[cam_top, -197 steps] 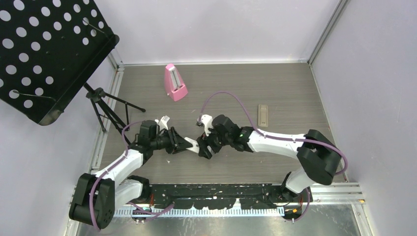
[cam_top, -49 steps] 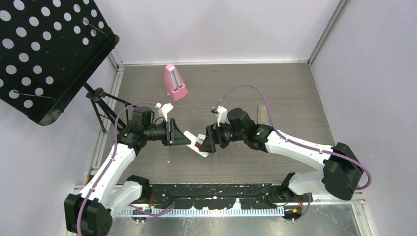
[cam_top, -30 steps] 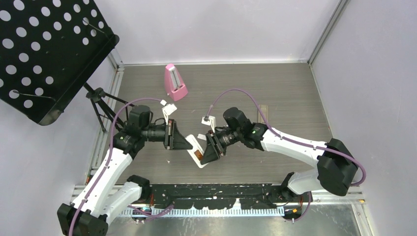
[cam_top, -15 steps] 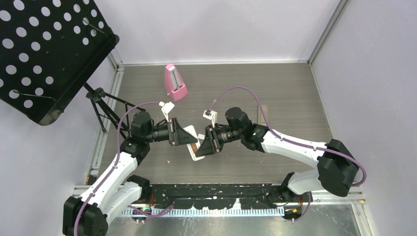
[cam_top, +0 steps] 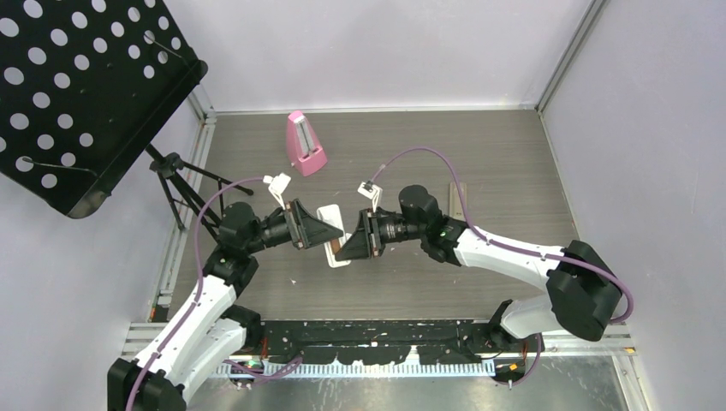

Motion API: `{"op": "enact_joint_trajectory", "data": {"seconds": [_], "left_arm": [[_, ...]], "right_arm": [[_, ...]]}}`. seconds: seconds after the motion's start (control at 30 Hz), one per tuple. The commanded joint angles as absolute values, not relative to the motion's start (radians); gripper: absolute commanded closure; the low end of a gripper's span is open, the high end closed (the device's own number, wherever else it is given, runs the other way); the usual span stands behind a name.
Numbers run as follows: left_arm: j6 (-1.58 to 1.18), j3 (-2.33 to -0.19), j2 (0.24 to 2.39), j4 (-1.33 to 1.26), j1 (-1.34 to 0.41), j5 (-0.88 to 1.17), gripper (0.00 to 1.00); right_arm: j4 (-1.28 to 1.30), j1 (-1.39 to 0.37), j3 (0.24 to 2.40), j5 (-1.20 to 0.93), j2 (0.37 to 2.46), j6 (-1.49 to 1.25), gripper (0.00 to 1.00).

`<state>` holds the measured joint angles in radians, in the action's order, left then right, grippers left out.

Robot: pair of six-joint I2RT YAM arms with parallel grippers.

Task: Load the batteries into the remote control
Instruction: Adjust the remote control.

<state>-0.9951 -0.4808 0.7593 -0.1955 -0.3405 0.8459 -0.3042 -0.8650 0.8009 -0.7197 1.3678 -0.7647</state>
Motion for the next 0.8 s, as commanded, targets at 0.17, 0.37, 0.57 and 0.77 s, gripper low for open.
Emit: {"op": "enact_joint_trajectory", "data": {"seconds": [0.17,0.37,0.57,0.77], "left_arm": [[-1.125,-0.472,0.744,-0.377,-0.344,0.806,0.43],[-1.191,-0.459,0.8,-0.452,-0.344,0.798,0.42],[-1.203,-0.455,0.816,-0.472,-0.344,0.774,0.52],[-1.19,-0.447,0.809,-0.456,-0.344,0.771,0.75]], "right_arm": [[-0.53,-0.833,0.754,-0.795,1.371,-0.885,0.85],[-0.56,-0.834,0.756,-0.877,1.386,-0.894,0.86],[-0.564,-0.833,0.75,-0.879,1.387,-0.898,0.85],[-0.572,-0.832,0.741,-0.9,1.388,-0.9,0.86]]}}
